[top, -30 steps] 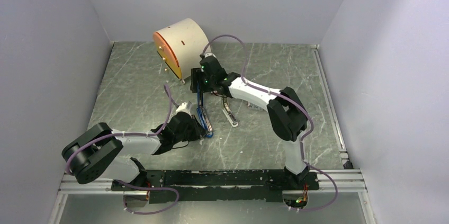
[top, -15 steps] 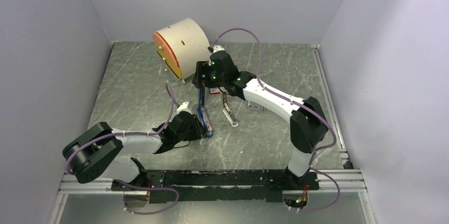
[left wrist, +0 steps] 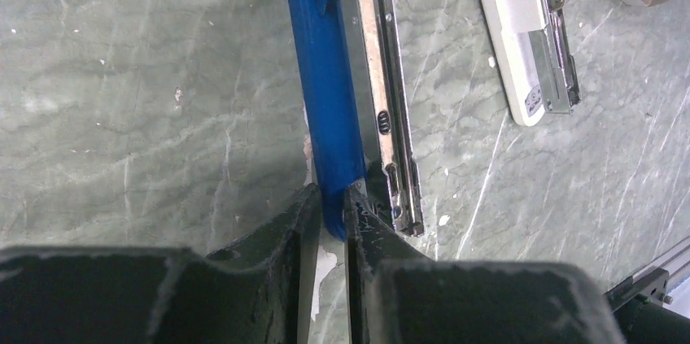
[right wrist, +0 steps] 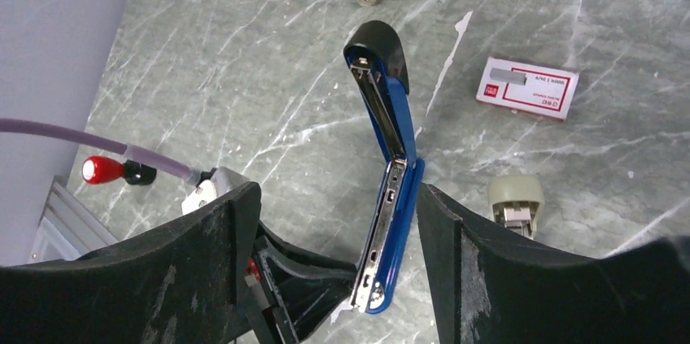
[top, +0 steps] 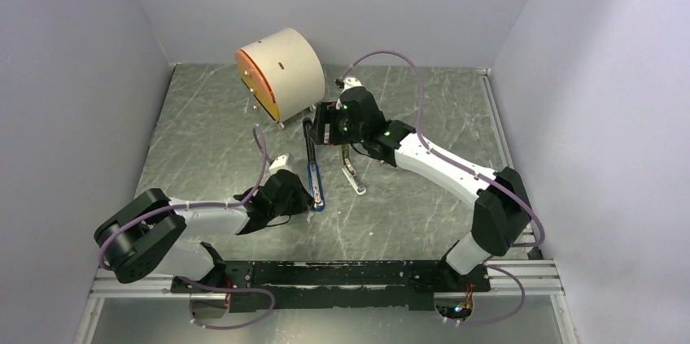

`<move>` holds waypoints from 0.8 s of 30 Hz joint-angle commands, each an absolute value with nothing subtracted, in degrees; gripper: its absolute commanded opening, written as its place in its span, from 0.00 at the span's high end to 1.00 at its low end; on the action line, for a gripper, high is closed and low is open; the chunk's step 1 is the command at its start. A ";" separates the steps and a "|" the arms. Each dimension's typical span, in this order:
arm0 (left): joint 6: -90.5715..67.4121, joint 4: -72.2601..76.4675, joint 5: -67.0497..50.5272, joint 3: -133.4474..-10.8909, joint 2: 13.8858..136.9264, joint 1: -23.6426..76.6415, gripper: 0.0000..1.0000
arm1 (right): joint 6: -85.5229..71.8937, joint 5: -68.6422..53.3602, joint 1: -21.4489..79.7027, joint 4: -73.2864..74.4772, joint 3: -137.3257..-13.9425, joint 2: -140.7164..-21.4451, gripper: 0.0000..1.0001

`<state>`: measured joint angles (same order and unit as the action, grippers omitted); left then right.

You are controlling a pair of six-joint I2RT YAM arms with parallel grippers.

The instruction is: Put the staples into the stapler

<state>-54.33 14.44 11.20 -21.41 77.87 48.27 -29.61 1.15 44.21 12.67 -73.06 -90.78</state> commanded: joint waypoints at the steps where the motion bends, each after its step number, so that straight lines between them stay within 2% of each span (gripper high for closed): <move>1: -51.93 -1.75 14.76 -19.30 80.46 48.25 0.78 | -30.13 2.34 43.86 13.89 -71.49 -87.88 0.26; 9: -51.04 -8.47 17.55 -22.17 72.54 48.24 0.76 | -29.62 6.69 43.73 17.79 -68.69 -83.97 0.29; 12: -50.38 -11.24 18.42 -23.91 68.63 48.20 0.71 | -29.17 6.92 43.41 18.19 -65.75 -81.46 0.43; 14: -49.62 -12.65 18.78 -25.19 66.01 48.25 0.68 | -29.18 7.21 43.04 18.68 -64.02 -80.01 0.49; 24: -45.30 -19.13 19.98 -31.47 56.42 48.20 0.56 | -30.80 13.87 41.91 23.64 -56.73 -74.62 0.54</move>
